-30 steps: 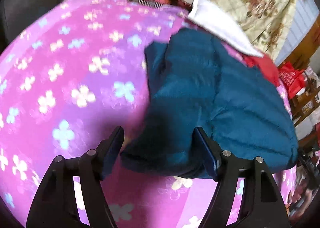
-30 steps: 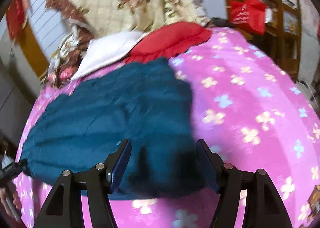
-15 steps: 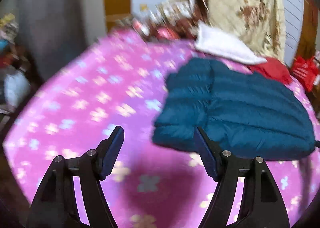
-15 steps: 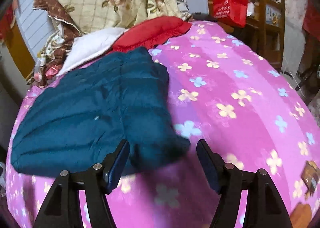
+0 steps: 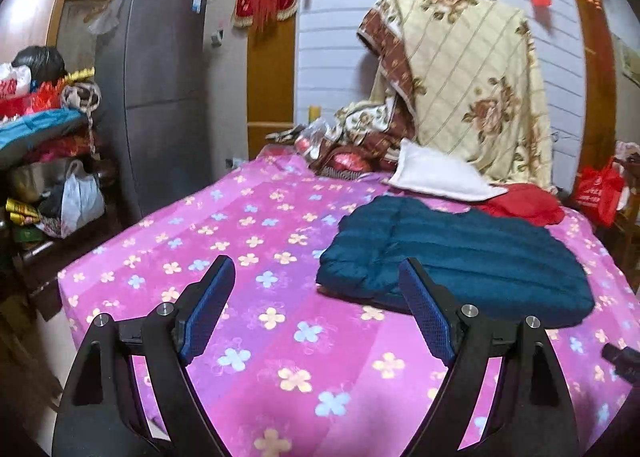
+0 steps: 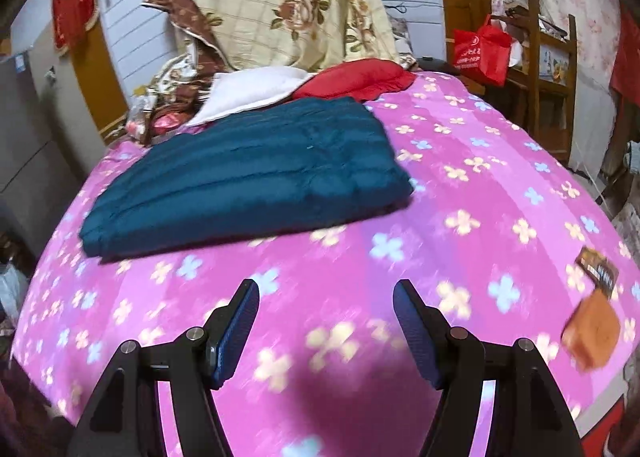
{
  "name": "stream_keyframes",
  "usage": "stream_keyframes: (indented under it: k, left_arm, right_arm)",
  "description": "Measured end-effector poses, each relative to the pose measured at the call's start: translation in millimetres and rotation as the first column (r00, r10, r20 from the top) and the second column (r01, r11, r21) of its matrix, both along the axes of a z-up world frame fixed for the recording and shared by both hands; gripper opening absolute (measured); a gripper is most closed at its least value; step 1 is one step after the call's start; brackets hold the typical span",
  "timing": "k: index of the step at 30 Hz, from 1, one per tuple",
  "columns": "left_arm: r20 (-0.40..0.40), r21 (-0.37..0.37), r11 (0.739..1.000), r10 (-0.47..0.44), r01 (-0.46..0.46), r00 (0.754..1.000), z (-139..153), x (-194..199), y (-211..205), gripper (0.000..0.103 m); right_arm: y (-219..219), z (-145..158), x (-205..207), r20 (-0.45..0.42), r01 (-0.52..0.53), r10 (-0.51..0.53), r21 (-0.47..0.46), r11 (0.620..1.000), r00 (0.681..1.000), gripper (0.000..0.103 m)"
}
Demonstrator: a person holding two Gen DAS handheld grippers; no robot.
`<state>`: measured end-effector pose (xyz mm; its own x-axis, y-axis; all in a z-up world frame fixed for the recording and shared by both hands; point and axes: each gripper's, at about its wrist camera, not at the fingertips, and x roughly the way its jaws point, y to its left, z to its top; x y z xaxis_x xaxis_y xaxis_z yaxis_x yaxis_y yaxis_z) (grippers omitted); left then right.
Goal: Fold large clothes
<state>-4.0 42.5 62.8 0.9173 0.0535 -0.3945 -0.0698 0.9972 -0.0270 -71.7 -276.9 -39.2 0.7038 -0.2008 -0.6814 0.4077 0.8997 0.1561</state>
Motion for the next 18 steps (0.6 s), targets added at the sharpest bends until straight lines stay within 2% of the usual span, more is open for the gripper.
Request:
stream_keyframes:
  k: [5,9,11,18]
  left_arm:
    - [0.002,0.018,0.999,-0.034,0.034,0.999,15.3,-29.9,-14.7,0.085]
    - [-0.008,-0.021,0.998,-0.06,0.06,0.998,18.5,-43.2,-15.9,0.085]
    - [-0.029,-0.044,0.993,-0.113,0.112,0.993,19.7,-48.5,-18.6,0.085]
    - [-0.094,-0.039,0.981,-0.191,0.188,0.977,18.0,-59.6,-38.5,0.084]
  right_arm:
    - [28.6,3.5,-12.1,-0.013,-0.05,0.05,0.021,0.999,0.999,0.067]
    - [45.7,12.4,-23.0,-0.003,-0.048,0.048,-0.03,0.998,0.999,0.067]
    - [52.3,16.5,-29.1,0.008,-0.045,0.046,-0.051,0.998,0.999,0.067]
    - [58.2,22.1,-38.5,0.007,-0.039,0.039,-0.09,0.995,0.999,0.067]
